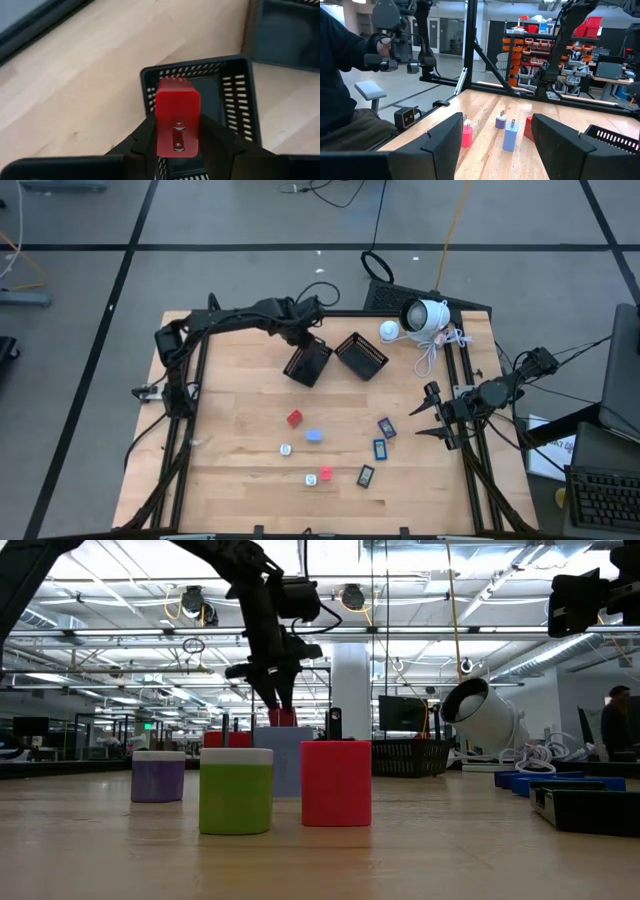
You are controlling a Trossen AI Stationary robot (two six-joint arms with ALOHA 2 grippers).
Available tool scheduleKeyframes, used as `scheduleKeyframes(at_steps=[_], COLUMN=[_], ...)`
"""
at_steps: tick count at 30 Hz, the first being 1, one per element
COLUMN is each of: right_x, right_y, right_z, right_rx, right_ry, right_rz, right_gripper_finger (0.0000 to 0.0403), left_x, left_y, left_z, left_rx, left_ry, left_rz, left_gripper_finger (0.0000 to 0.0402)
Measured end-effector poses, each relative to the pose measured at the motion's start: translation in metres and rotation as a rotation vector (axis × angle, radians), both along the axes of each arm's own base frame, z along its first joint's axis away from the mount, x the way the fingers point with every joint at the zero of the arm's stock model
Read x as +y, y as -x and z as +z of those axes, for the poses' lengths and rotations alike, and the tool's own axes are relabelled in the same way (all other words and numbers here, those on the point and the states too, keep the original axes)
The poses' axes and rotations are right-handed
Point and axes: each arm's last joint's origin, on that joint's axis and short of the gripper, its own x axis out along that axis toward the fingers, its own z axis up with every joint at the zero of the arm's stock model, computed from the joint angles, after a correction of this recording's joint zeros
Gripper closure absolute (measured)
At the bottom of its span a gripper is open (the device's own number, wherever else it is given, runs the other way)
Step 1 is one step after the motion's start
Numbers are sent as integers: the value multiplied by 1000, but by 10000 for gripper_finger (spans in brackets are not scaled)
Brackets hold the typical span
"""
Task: Pick & Place Office items
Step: Put the left red charger adapter into the left black bin
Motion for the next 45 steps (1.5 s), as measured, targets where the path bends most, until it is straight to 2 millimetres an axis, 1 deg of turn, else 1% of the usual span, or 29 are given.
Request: scheduleKeyframes(at_steps=[4,10,13,18,37,45], right_x=[0,0,0,0,0,0], right_y=[0,0,0,0,0,0], right_z=[0,0,0,0,0,0], right_rx=[0,0,0,0,0,0], right_ry=[0,0,0,0,0,0], right_rz=[0,0,0,0,0,0], right_gripper_finger=[179,179,179,179,179,179], left_x=[-4,-8,-9,-8,-7,-7], left_y=[-3,-9,-9,-9,-16,-17], left_z=[1,-11,-12,-13,-37,-38], left_rx=[-1,29,33,37,97,97], left_ry=[-19,-15,-13,-6,21,22], left_rz=[-3,-15,-15,1,2,7], left_gripper_finger=[288,288,288,288,288,288])
